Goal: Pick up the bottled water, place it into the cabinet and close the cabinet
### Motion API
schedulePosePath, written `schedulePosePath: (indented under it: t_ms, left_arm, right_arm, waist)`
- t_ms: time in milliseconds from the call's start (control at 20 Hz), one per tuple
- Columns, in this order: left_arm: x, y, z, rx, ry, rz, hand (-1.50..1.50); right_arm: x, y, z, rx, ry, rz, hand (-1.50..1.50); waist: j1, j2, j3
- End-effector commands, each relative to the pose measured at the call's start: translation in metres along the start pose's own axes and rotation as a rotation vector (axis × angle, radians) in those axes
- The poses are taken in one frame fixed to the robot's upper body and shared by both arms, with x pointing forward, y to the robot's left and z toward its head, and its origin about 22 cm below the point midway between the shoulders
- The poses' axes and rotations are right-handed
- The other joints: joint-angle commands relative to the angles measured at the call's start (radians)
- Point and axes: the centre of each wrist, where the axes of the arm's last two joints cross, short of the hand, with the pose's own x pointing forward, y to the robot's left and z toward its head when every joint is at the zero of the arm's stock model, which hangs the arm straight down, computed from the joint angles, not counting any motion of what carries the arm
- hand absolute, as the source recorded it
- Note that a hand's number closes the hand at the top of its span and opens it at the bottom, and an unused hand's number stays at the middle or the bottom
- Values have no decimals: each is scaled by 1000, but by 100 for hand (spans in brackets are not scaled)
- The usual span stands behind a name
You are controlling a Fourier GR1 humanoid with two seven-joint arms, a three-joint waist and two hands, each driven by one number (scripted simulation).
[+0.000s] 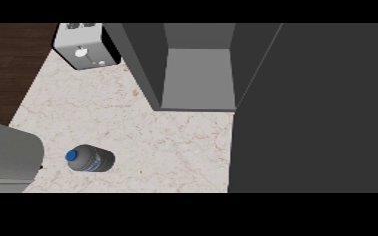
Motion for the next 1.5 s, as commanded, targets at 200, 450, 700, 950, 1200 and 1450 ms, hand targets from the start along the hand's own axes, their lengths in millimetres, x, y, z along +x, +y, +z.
schedulePosePath:
  t_ms: [200,450,700,950,1200,1450]
  left_arm:
    - [29,-4,49,71,20,16,-150]
    - [33,-8,65,80,36,35,-150]
    - [19,-15,87,82,57,29,-150]
    - [6,-12,92,98,50,5,-150]
    - [-1,-6,90,135,110,1,-150]
    - [-27,23,76,160,123,10,-150]
  right_arm:
    - [45,3,46,34,25,-44,-150]
    - [44,1,54,40,20,-32,-150]
    - [43,-6,71,25,20,-28,-150]
    - [48,0,77,31,-5,-25,-150]
    - [55,-1,85,36,-3,-25,-150]
    - [58,4,89,46,12,-38,-150]
  waist:
    - [-7,0,-1]
    - [-7,2,-1]
    - [-8,-3,0]
    - [-14,1,-1]
    - [-21,5,-1]
    - [-22,7,-3]
